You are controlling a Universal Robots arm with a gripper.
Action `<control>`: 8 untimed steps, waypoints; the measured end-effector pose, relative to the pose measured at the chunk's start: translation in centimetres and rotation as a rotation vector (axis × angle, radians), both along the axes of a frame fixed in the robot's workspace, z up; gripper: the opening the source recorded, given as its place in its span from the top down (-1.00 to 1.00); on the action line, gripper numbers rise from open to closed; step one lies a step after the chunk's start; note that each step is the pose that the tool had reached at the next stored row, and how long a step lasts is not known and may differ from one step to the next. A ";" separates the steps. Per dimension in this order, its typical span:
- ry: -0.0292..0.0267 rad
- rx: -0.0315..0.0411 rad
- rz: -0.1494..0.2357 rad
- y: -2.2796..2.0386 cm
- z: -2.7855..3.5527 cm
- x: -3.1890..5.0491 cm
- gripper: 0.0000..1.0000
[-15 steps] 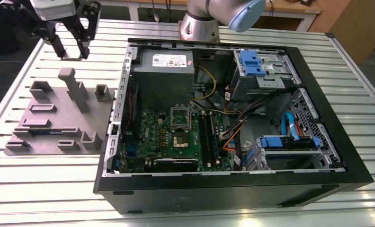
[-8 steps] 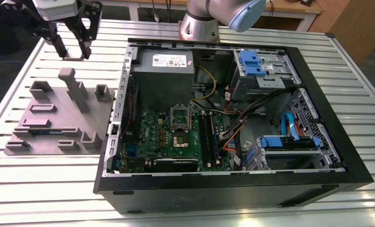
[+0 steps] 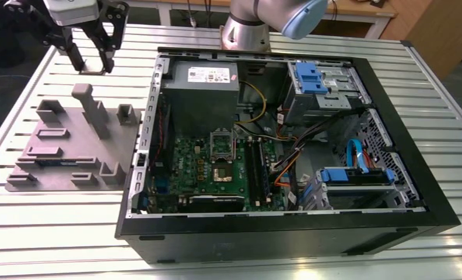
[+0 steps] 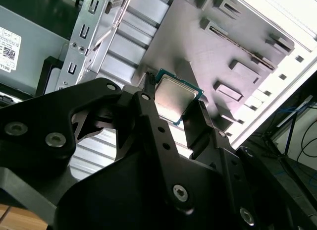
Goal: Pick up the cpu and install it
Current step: 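Pick up the cpu and move it towards the insertion slot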
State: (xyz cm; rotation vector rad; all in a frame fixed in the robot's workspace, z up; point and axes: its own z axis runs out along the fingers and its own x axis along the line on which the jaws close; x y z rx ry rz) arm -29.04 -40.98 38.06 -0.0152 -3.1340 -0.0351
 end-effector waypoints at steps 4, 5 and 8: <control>0.0000 0.0000 0.000 0.00 0.00 0.14 0.06; 0.0000 0.0000 0.000 0.00 0.00 0.17 0.06; 0.0000 0.0000 0.000 0.00 0.00 0.28 0.06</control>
